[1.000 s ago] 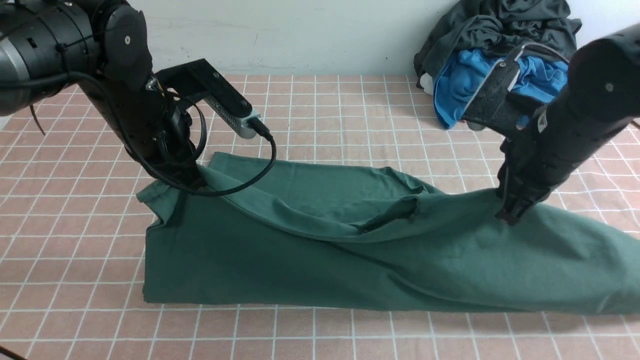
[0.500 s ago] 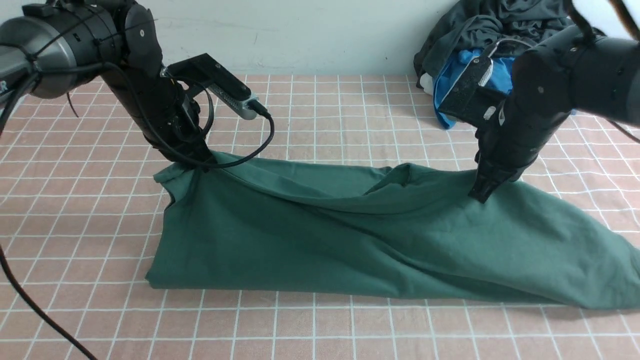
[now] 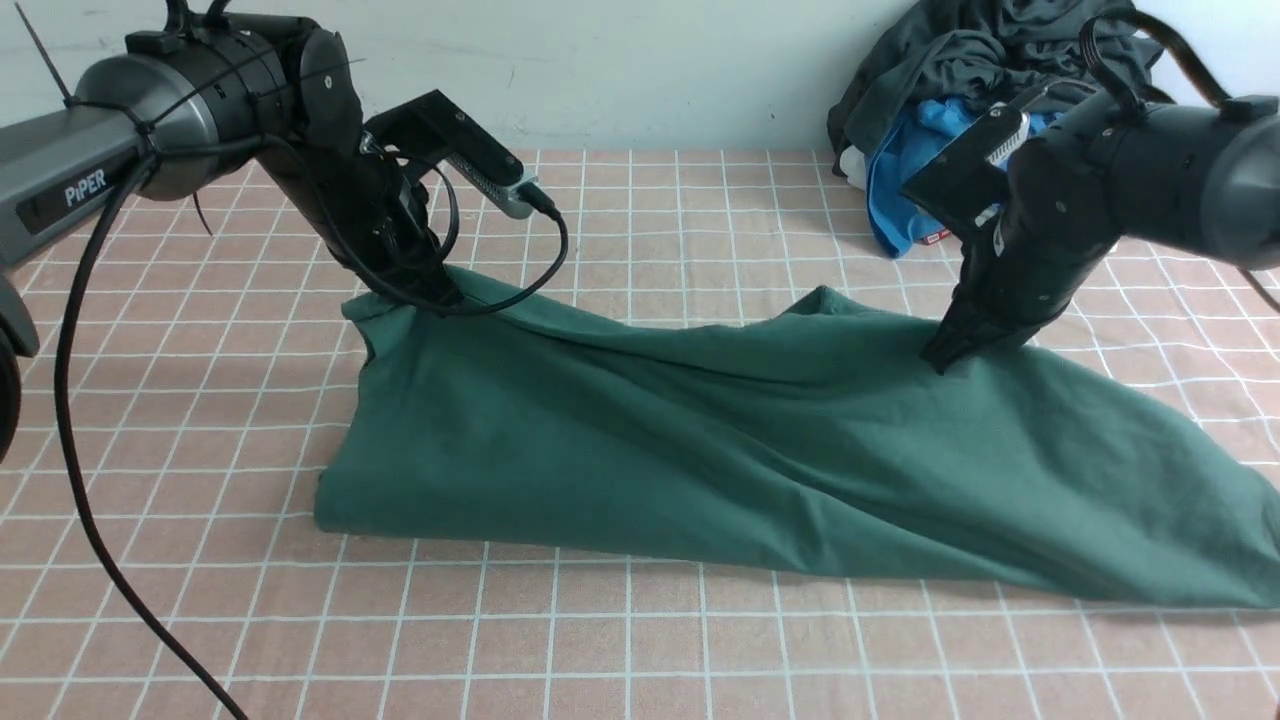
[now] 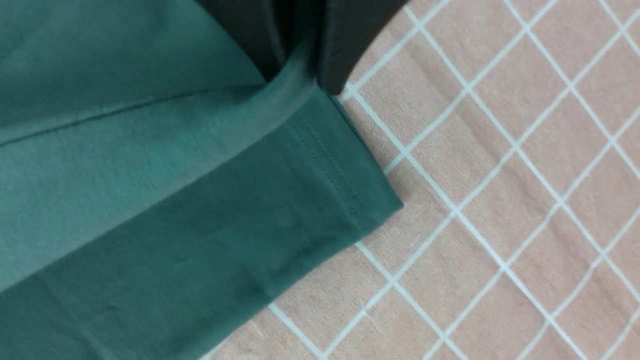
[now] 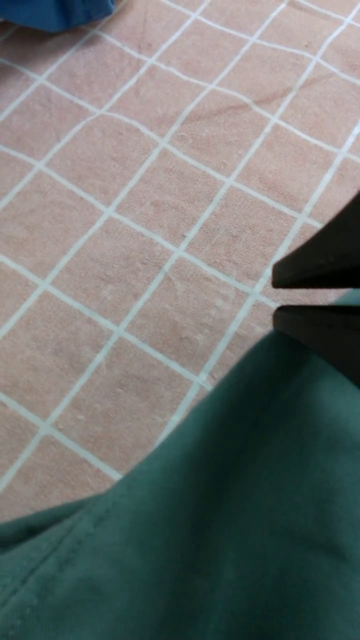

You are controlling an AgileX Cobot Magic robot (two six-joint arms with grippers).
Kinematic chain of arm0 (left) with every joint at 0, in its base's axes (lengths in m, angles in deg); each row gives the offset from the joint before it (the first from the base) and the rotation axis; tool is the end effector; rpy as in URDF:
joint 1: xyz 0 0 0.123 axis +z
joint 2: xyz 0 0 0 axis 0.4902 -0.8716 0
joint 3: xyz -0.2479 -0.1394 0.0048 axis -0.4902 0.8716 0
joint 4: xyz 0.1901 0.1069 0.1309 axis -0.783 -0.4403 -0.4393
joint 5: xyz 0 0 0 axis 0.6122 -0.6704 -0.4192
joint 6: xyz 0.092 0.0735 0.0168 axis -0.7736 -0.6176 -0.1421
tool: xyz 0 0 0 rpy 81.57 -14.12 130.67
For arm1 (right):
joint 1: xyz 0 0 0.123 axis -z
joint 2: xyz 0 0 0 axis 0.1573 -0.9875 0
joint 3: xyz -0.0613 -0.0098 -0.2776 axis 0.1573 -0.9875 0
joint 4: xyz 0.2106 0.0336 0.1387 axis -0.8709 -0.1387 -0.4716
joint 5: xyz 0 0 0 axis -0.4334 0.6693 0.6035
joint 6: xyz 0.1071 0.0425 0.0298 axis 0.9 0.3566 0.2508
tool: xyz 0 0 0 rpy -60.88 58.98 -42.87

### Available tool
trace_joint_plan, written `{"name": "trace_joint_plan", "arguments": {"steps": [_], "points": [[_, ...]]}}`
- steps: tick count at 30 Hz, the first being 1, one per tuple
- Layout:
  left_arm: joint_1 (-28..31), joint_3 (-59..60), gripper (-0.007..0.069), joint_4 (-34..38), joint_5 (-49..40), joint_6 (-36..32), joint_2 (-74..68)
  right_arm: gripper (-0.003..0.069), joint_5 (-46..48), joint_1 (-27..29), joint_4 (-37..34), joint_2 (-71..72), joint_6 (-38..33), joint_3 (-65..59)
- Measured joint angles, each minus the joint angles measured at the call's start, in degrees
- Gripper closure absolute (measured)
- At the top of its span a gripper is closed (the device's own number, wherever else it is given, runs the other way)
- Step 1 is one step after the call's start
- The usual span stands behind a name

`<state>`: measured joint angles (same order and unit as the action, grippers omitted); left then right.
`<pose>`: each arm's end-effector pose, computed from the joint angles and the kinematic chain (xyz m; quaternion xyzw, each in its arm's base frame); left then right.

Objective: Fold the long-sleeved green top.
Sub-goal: Use both arms to drag the lower edge of the fabric forward and fold it over the upper edge

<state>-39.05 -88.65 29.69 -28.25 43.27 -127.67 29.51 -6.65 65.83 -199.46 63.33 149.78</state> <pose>0.4793 -0.0848 0.2054 0.3686 0.8955 0.0424 0.2459 0.4326 0.0866 0.1864 -0.2590 0.9345 -0.1456 0.1962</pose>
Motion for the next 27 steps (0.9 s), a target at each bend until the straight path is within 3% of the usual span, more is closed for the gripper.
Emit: {"name": "trace_joint_plan", "arguments": {"steps": [5,7,10,15,19,23,27], "points": [[0.0,0.0,0.0484,-0.3,0.4,0.3,-0.8,0.0491,-1.1,0.4,2.0,0.0,3.7,0.1],[0.0,0.0,0.0404,-0.7,0.4,1.8,-0.9,0.0405,-1.1,0.4,3.3,0.1,6.3,0.1],[0.0,0.0,0.0297,-2.4,0.3,6.1,-0.5,0.0330,0.1,0.4,4.3,1.3,9.6,0.1],[0.0,0.0,0.0219,-5.4,-2.0,13.4,1.4,0.0298,2.3,0.4,1.9,5.3,11.2,0.1],[-0.1,0.0,0.0231,-5.1,-7.5,18.5,3.3,0.0294,2.3,0.1,-5.5,7.3,9.8,0.1],[-0.7,0.0,0.0322,-3.8,-14.1,19.3,3.9,0.0293,1.6,-2.2,-16.3,6.1,2.3,0.1],[-0.8,0.0,0.0490,-2.8,-16.8,19.0,3.9,0.0298,-1.6,-7.0,-29.7,1.4,-8.6,0.1]]}}
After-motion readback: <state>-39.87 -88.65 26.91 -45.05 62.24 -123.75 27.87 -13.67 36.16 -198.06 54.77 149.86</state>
